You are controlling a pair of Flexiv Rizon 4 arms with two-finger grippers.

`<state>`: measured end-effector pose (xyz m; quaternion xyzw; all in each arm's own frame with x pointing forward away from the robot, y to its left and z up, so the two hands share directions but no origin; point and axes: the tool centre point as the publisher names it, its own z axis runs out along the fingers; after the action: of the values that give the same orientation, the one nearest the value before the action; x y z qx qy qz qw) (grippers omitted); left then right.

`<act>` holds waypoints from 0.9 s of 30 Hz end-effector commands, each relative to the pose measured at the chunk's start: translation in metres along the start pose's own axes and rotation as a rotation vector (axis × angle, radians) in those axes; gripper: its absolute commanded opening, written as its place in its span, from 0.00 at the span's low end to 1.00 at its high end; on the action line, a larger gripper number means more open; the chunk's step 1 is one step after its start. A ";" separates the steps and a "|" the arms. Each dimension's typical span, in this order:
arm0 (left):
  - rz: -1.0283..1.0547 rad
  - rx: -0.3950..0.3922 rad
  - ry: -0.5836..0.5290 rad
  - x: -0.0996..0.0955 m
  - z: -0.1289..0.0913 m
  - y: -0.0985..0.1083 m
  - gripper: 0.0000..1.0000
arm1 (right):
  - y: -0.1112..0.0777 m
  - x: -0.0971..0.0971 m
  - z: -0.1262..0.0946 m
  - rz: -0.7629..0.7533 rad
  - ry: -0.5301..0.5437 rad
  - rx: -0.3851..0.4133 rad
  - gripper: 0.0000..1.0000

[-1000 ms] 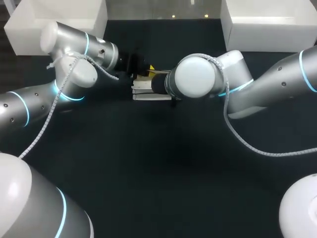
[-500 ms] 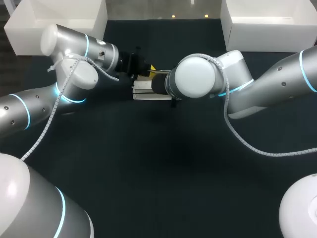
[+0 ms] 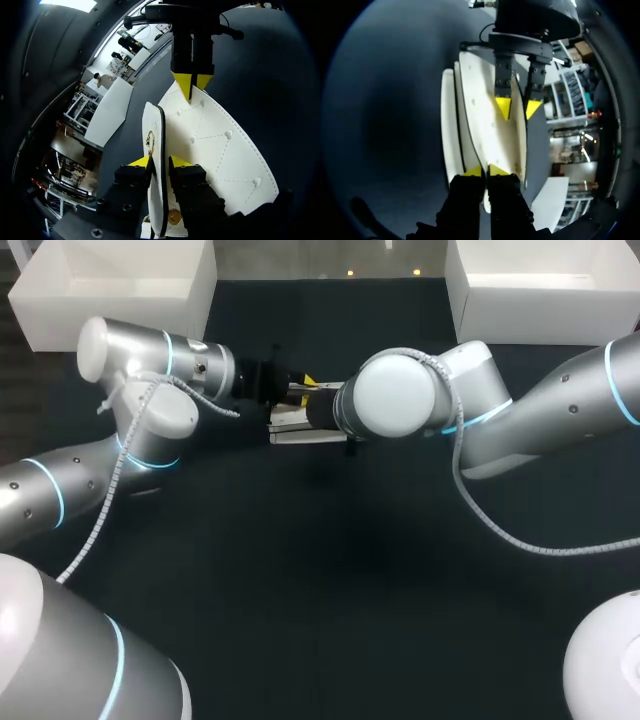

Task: Pick up the bag, open it, inspect its contents, close it, and place it on the opposite side

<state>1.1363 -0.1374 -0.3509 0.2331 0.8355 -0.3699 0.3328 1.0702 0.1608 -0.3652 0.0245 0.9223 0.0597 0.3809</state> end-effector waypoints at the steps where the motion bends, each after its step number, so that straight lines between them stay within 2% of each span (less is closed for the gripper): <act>1: 0.004 -0.007 -0.032 0.000 -0.003 -0.005 0.46 | 0.002 0.000 0.003 0.001 -0.002 -0.003 0.00; 6: 0.009 -0.006 -0.043 -0.008 -0.007 -0.006 0.46 | 0.002 0.000 0.003 0.001 -0.002 -0.003 0.00; 15: 0.013 -0.015 -0.050 -0.022 -0.013 -0.007 0.38 | 0.002 0.000 0.003 0.001 -0.002 -0.003 0.00; 18: 0.010 -0.022 -0.046 -0.027 -0.014 -0.006 0.30 | 0.002 0.000 0.003 0.001 -0.002 -0.003 0.00; 25: 0.007 -0.038 -0.030 -0.034 -0.015 -0.004 0.24 | 0.002 0.000 0.003 0.001 -0.002 -0.003 0.00; 27: 0.007 -0.041 -0.028 -0.034 -0.015 -0.004 0.15 | 0.002 0.000 0.003 0.001 -0.002 -0.003 0.00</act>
<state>1.1485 -0.1321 -0.3176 0.2240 0.8360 -0.3559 0.3526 1.0717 0.1621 -0.3654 0.0243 0.9223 0.0606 0.3809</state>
